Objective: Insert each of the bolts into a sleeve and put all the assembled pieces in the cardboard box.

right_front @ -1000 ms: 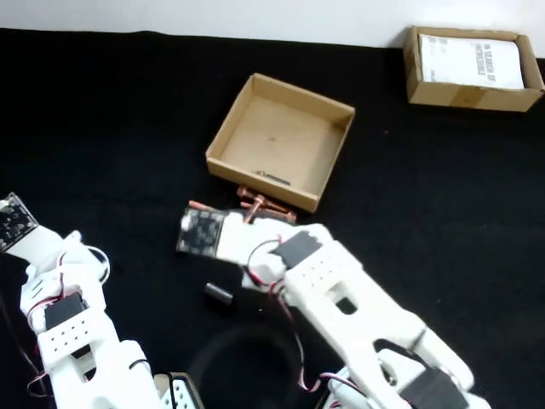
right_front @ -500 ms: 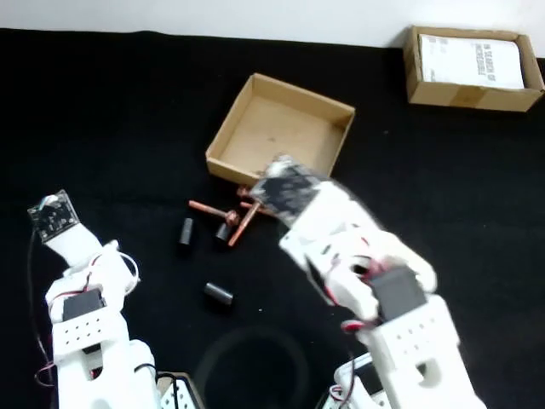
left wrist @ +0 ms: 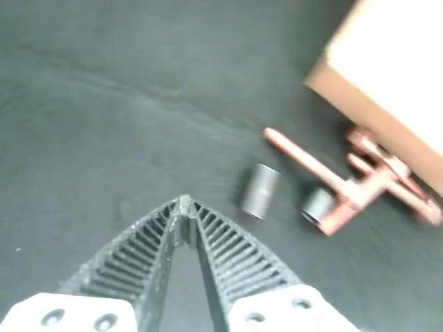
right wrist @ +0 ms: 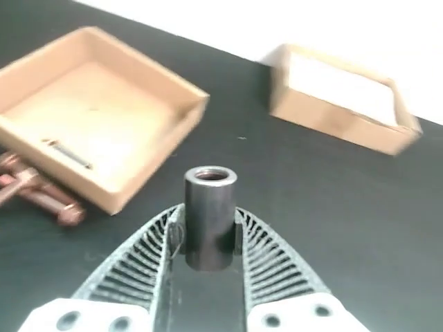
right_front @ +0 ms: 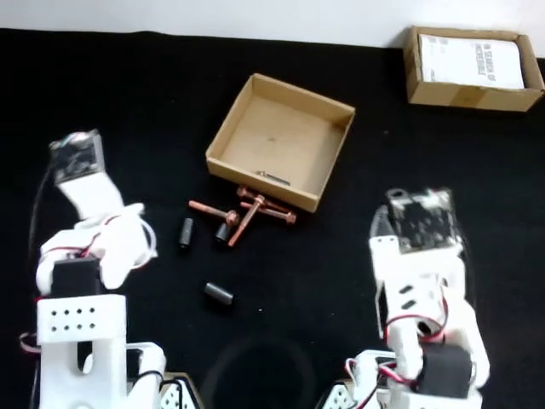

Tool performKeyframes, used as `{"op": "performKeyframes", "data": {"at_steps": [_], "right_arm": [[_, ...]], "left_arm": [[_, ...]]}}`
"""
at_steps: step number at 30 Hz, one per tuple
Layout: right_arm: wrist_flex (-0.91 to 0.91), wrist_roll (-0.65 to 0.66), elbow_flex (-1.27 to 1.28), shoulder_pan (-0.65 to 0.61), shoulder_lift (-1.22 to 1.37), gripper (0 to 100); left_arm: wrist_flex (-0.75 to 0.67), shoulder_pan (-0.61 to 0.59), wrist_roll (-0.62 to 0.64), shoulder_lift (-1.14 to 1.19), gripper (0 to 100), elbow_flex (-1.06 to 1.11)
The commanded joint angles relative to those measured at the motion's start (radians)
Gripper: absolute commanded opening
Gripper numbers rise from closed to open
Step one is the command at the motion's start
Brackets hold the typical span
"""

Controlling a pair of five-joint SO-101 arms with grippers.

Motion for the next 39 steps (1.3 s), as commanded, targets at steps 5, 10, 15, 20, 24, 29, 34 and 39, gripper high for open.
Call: {"op": "performKeyframes", "data": {"at_steps": [5, 10, 15, 20, 24, 29, 34, 39], "right_arm": [[-0.107, -0.008, 0.185, 0.305, -0.271, 0.8], [-0.159, -0.008, 0.278, 0.486, -0.302, 0.8], [-0.252, -0.008, 0.371, 0.631, -0.3, 0.8], [-0.292, -0.008, 0.429, 0.697, -0.3, 0.8], [-0.321, -0.008, 0.472, 0.699, -0.302, 0.8], [-0.407, -0.008, 0.544, 0.694, -0.302, 0.8], [-0.492, -0.008, 0.61, 0.697, -0.302, 0.8], [-0.55, -0.006, 0.63, 0.697, -0.302, 0.8]], "left_arm": [[0.249, 0.203, -0.199, 0.278, 1, -0.232], [0.364, 0.205, -0.302, 0.588, 1, -0.407], [0.43, 0.206, -0.443, 0.892, 1, -0.615], [0.453, 0.206, -0.601, 1.107, 1, -0.771], [0.463, 0.24, -0.855, 1.173, 1, -0.829], [0.468, 0.263, -1.165, 1.185, 1, -0.9], [0.58, 0.277, -1.522, 1.185, 1, -0.987], [0.592, 0.295, -1.628, 1.188, 1, -1.063]]}}
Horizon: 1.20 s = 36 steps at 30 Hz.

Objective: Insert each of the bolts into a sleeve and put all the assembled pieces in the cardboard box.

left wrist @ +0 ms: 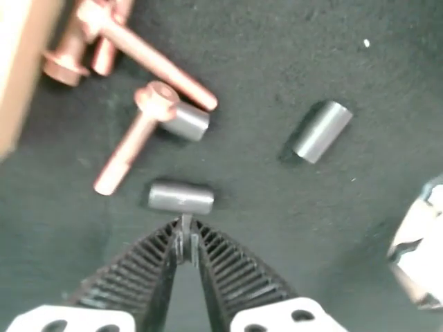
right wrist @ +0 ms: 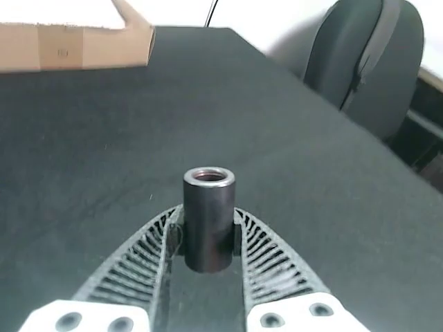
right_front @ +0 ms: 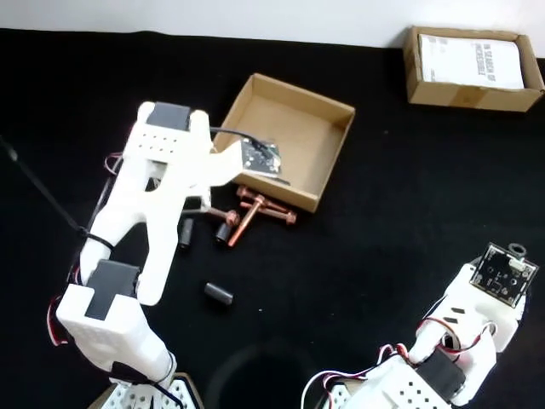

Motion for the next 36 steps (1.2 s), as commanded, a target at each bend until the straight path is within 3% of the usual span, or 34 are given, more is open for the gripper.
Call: {"op": "performKeyframes", "data": {"at_steps": [1, 7, 12, 23, 36], "right_arm": [[-0.053, -0.003, -0.001, 0.007, -0.013, 0.8], [-0.09, -0.003, -0.001, 0.005, -0.013, 0.8], [-0.091, 0.0, 0.013, 0.004, -0.013, 0.8], [-0.176, 0.005, 0.074, 0.004, -0.013, 0.8], [-0.174, 0.005, 0.071, -0.087, -0.013, 0.8]], "left_arm": [[0.012, 0.048, -0.089, 0.002, 1, -0.061], [0.018, 0.122, -0.055, 0.11, 2, -0.183], [0.018, 0.117, -0.02, 0.236, 13, -0.309], [0.012, 0.085, -0.028, 0.377, 13, -0.377], [-0.003, 0.024, -0.029, 0.516, 13, -0.49]]}}
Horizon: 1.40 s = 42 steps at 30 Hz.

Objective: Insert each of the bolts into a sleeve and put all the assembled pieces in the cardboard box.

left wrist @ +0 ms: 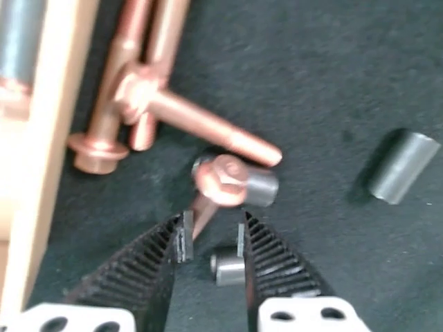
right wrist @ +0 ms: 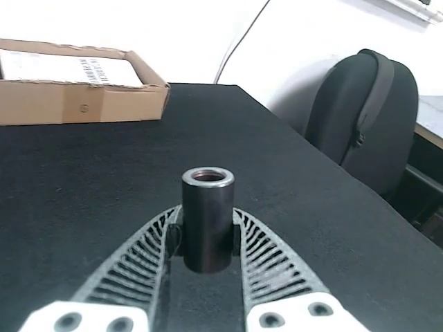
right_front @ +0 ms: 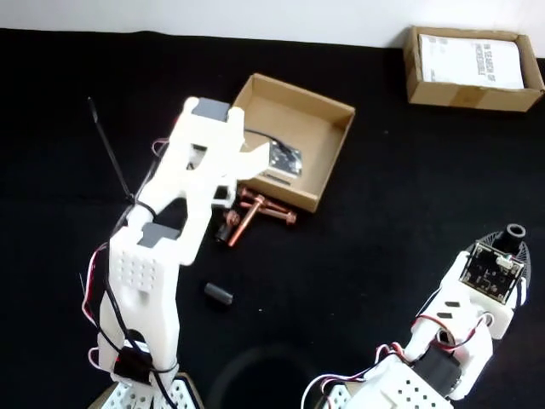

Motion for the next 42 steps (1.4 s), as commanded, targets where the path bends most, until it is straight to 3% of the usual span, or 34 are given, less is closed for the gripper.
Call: {"op": "performKeyframes", "data": {"at_steps": [1, 24, 27, 31, 42], "right_arm": [[-0.028, 0.005, 0.036, -0.018, -0.013, 0.8], [-0.022, 0.005, 0.073, -0.019, -0.013, 0.8], [-0.022, 0.005, 0.084, -0.019, -0.013, 0.8], [-0.022, 0.005, 0.084, -0.019, -0.013, 0.8], [-0.022, 0.005, 0.085, -0.068, -0.013, 0.8]], "left_arm": [[-0.005, -0.041, -0.002, 0.024, 13, -0.085], [-0.003, 0.005, 0.012, 0.096, 13, -0.14], [-0.008, 0.007, 0.087, 0.104, 12, -0.177], [-0.011, 0.007, 0.126, 0.105, 0, -0.188], [0.018, 0.005, 0.189, 0.104, 1, -0.183]]}}
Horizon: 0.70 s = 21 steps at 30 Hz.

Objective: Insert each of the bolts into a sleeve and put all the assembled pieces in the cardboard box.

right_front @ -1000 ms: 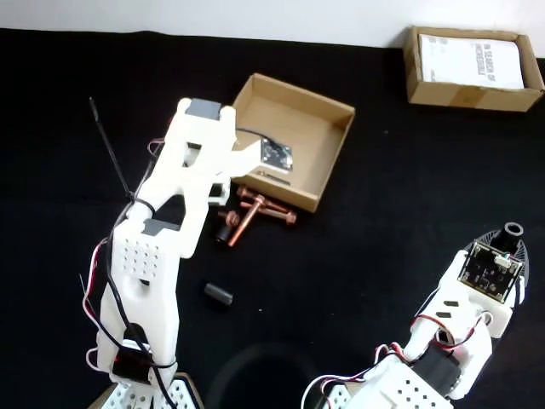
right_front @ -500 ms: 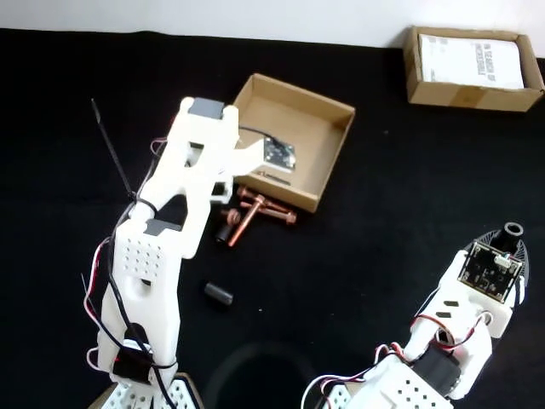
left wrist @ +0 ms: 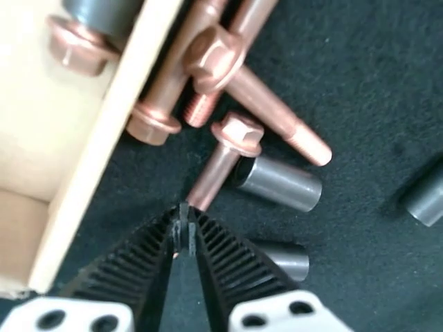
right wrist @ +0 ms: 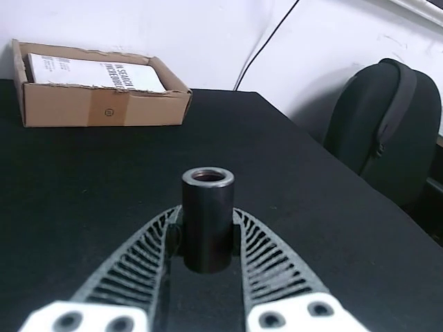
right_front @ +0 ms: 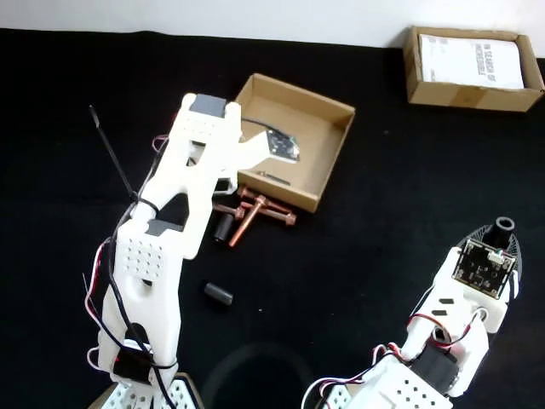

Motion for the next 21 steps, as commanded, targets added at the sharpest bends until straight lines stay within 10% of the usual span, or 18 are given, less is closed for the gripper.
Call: {"op": "performKeyframes", "data": {"at_steps": [1, 21], "right_arm": [[-0.022, 0.005, 0.085, -0.013, -0.013, 0.8], [-0.022, 0.032, 0.085, -0.01, -0.013, 0.8]], "left_arm": [[0.012, 0.018, 0.021, -0.01, 1, -0.03], [-0.054, 0.067, 0.014, -0.061, 14, -0.027]]}}
